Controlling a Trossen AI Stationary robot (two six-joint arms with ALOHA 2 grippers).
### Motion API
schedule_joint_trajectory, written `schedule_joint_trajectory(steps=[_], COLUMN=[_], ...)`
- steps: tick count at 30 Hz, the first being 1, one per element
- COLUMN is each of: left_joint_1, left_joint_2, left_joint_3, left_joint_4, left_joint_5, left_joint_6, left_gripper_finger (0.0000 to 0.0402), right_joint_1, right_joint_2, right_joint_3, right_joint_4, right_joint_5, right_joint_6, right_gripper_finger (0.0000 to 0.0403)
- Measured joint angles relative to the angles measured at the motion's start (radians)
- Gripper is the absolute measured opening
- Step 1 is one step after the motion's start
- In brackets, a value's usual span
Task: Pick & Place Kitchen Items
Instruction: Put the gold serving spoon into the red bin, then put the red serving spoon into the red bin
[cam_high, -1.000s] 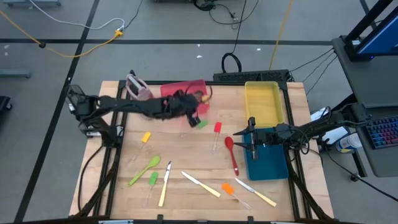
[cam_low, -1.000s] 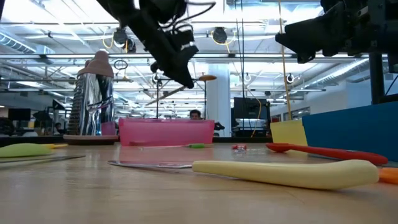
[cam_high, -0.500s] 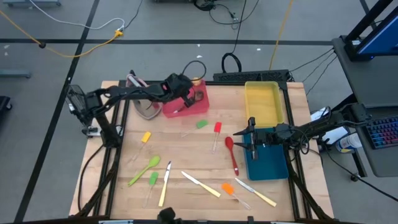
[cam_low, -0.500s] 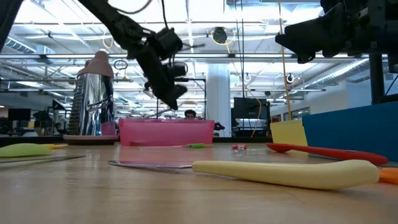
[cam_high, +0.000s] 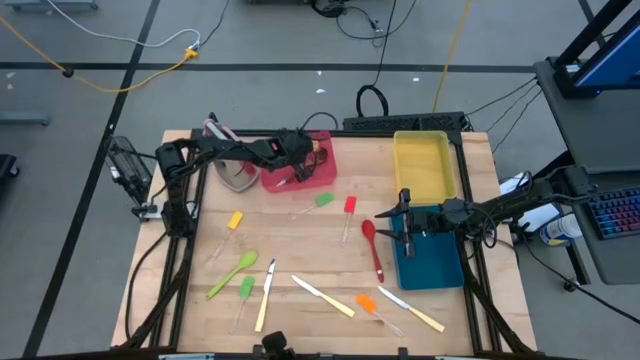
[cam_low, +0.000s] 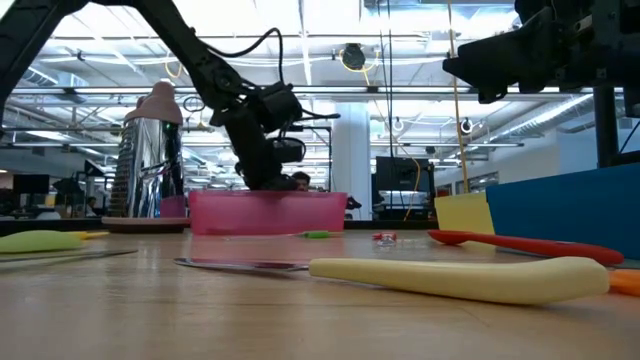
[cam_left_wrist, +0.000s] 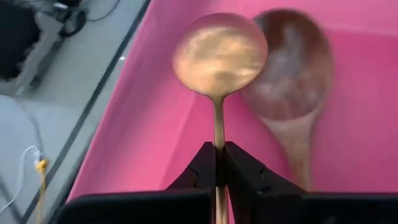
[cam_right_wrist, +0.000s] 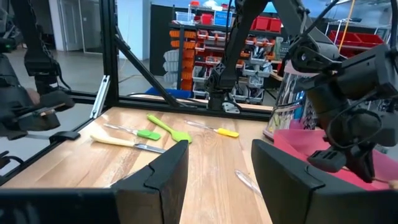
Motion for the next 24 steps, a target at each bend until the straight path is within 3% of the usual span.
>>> schedule_joint_trajectory(steps=[9, 17, 24], left_joint_1=[-0.046, -0.054, -0.076], left_joint_2=[-0.001, -0.001, -0.032], left_joint_3=[0.0, 0.0, 0.001], left_joint_4=[-0.015, -0.019, -0.026], left_joint_5=[0.029, 0.018, -0.007], left_joint_6=[0.096, 0.076, 0.011], left_gripper_finger=[0.0046, 0.0052, 0.0085], right_joint_1=[0.0, 0.0, 0.0], right_joint_2=[0.0, 0.0, 0.0], right_joint_3=[0.0, 0.0, -0.001], right_joint_4=[-0.005, -0.005, -0.002], right_joint_5=[0.0, 0.0, -0.007], right_joint_6=[-0.004, -0.004, 0.016], right_gripper_finger=[0.0169, 0.0169, 0.0169])
